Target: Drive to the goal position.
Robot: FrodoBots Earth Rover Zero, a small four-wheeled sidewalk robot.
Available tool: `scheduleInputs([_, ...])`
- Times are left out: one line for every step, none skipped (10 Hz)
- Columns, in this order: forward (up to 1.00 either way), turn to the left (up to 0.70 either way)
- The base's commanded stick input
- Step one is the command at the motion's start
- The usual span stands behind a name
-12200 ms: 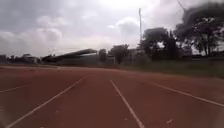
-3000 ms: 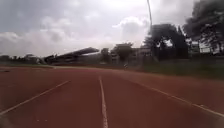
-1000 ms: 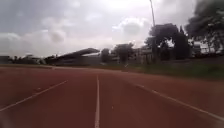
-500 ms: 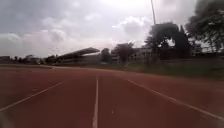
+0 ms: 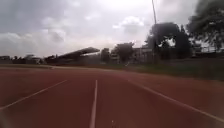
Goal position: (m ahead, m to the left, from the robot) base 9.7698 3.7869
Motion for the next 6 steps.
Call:
scheduleInputs([0.45,0.00])
scheduleInputs([0.45,0.00])
scheduleInputs([0.45,0.00])
scheduleInputs([0.45,0.00])
scheduleInputs([0.45,0.00])
scheduleInputs([0.45,0.00])
